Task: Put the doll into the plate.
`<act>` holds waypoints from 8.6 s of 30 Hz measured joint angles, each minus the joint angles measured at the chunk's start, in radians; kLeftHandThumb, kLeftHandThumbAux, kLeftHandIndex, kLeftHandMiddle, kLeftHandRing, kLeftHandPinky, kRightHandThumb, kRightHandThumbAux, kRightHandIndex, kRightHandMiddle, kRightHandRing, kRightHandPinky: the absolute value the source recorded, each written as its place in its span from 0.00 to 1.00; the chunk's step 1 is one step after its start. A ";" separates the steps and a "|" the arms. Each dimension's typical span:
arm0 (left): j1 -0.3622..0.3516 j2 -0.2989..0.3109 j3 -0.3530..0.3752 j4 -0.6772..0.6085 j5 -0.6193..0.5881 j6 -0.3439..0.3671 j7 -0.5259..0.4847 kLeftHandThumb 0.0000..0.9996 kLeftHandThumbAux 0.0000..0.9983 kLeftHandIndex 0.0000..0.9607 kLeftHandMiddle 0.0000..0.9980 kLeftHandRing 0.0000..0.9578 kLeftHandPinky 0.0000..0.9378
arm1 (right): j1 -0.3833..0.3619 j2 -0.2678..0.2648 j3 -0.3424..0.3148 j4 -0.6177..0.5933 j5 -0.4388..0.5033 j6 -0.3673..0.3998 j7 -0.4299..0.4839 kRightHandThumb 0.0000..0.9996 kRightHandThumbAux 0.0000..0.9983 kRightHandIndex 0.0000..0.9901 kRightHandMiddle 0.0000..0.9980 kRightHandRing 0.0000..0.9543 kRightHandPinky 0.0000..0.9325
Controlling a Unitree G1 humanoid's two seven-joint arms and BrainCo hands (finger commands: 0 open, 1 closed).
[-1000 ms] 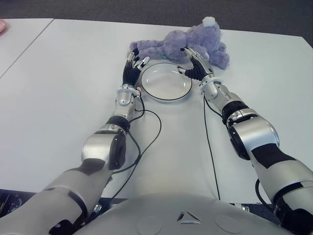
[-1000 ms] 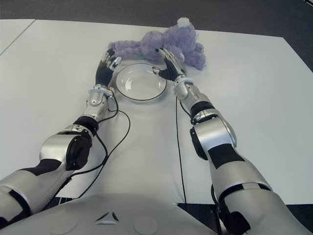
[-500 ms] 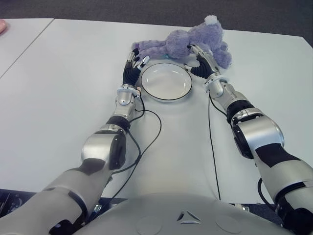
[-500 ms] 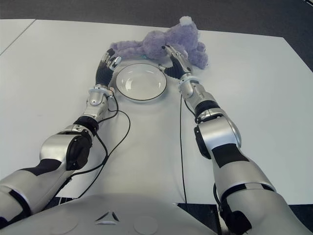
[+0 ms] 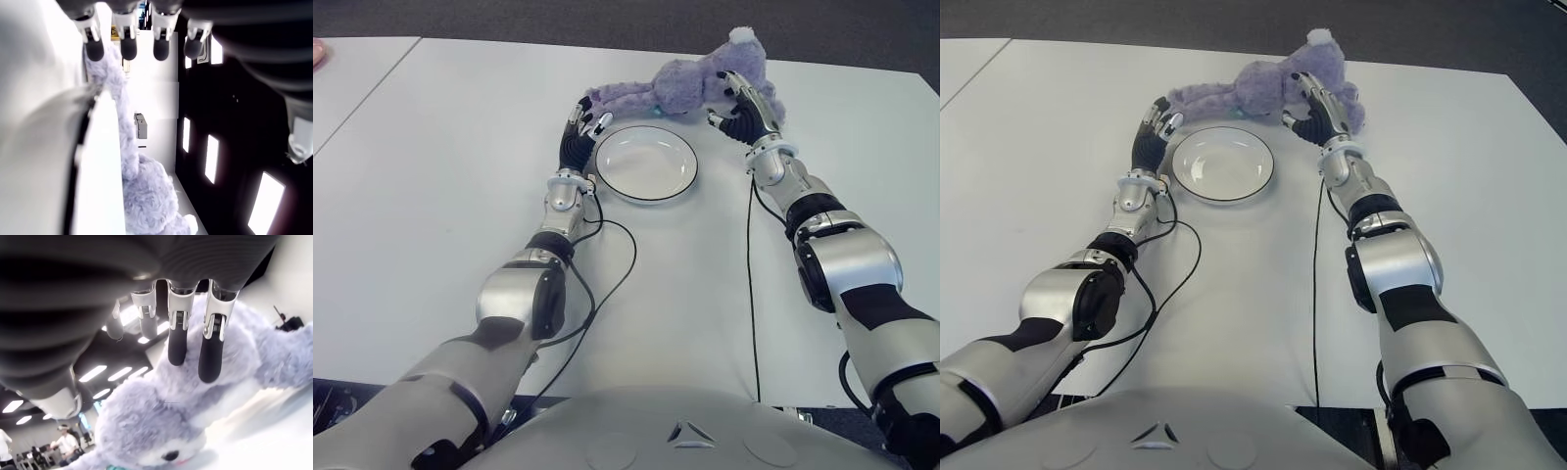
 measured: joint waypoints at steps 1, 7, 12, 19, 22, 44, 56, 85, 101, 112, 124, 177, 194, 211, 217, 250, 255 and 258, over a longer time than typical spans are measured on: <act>0.000 0.000 0.000 0.000 0.000 0.000 0.000 0.00 0.45 0.00 0.00 0.00 0.00 | 0.000 -0.001 -0.002 0.000 0.001 0.000 -0.001 0.47 0.59 0.04 0.00 0.18 0.44; 0.000 -0.002 0.001 0.000 -0.003 0.000 0.000 0.00 0.45 0.00 0.00 0.00 0.00 | 0.000 -0.004 -0.010 0.000 0.003 -0.001 -0.006 0.54 0.64 0.05 0.00 0.21 0.50; -0.001 -0.002 0.001 0.000 -0.003 0.000 0.000 0.00 0.46 0.00 0.00 0.00 0.00 | 0.000 -0.004 -0.015 0.000 0.004 -0.001 -0.007 0.61 0.67 0.05 0.00 0.23 0.52; -0.001 -0.002 0.001 0.000 -0.003 0.000 0.000 0.00 0.46 0.00 0.00 0.00 0.00 | 0.000 -0.004 -0.021 0.000 0.004 -0.006 -0.010 0.71 0.69 0.06 0.00 0.27 0.60; -0.001 -0.003 0.001 0.000 -0.003 0.000 0.000 0.00 0.46 0.00 0.00 0.00 0.00 | 0.000 -0.004 -0.023 0.000 0.004 -0.011 -0.012 0.77 0.69 0.08 0.01 0.27 0.61; -0.001 -0.007 0.001 0.000 -0.003 0.000 0.000 0.00 0.45 0.00 0.00 0.00 0.00 | -0.022 -0.006 -0.025 0.000 0.003 -0.011 -0.092 0.84 0.71 0.16 0.09 0.28 0.56; -0.001 -0.009 -0.001 0.000 -0.002 0.000 0.000 0.00 0.44 0.00 0.00 0.00 0.00 | -0.042 -0.019 -0.026 0.000 0.003 0.014 -0.085 0.81 0.70 0.22 0.14 0.23 0.41; -0.001 -0.012 -0.003 0.000 -0.002 0.000 0.000 0.00 0.44 0.00 0.00 0.00 0.00 | -0.175 -0.039 -0.017 0.000 -0.013 0.112 -0.260 0.54 0.60 0.20 0.10 0.12 0.16; -0.002 -0.020 -0.003 0.000 -0.002 0.000 0.002 0.00 0.43 0.00 0.00 0.00 0.00 | -0.172 -0.025 0.034 0.002 -0.037 0.149 -0.195 0.46 0.62 0.18 0.08 0.14 0.24; -0.001 -0.021 -0.003 0.000 -0.002 0.000 0.002 0.00 0.43 0.00 0.00 0.00 0.00 | -0.151 -0.015 0.036 0.003 -0.035 0.155 -0.111 0.43 0.62 0.17 0.05 0.09 0.18; 0.006 -0.023 -0.003 0.003 -0.002 0.000 0.009 0.00 0.42 0.00 0.00 0.00 0.00 | -0.070 0.029 0.032 0.008 -0.030 0.191 0.013 0.42 0.62 0.15 0.00 0.04 0.16; 0.007 -0.025 -0.006 0.003 0.006 -0.002 0.036 0.00 0.39 0.00 0.01 0.01 0.02 | 0.061 0.057 0.015 -0.001 -0.027 0.203 0.167 0.39 0.68 0.13 0.00 0.02 0.15; 0.005 -0.025 -0.005 0.003 0.005 -0.003 0.036 0.00 0.42 0.00 0.01 0.01 0.01 | 0.089 0.036 0.003 -0.016 0.009 0.134 0.153 0.26 0.80 0.14 0.20 0.26 0.36; 0.008 -0.032 0.003 0.004 0.002 -0.002 0.036 0.00 0.43 0.00 0.01 0.01 0.02 | 0.306 -0.110 -0.108 -0.108 0.270 -0.273 0.447 0.68 0.74 0.43 0.68 0.76 0.83; 0.009 -0.032 0.006 0.004 0.002 -0.002 0.036 0.00 0.43 0.00 0.01 0.01 0.03 | 0.390 -0.161 -0.149 -0.149 0.371 -0.326 0.575 0.68 0.74 0.43 0.72 0.80 0.84; 0.011 -0.040 0.002 0.004 0.003 -0.002 0.041 0.00 0.45 0.00 0.00 0.00 0.01 | 0.613 -0.261 -0.295 -0.399 0.647 -0.227 0.842 0.01 0.74 0.24 0.40 0.53 0.59; -0.036 -0.035 0.002 -0.043 0.003 0.315 -0.030 0.00 0.45 0.00 0.00 0.00 0.02 | 0.624 -0.264 -0.299 -0.395 0.646 -0.205 0.826 0.00 0.74 0.21 0.42 0.53 0.59; -0.049 -0.032 0.004 -0.063 0.002 0.379 -0.035 0.00 0.45 0.00 0.00 0.00 0.02 | 0.624 -0.264 -0.300 -0.390 0.646 -0.200 0.821 0.00 0.75 0.19 0.43 0.54 0.60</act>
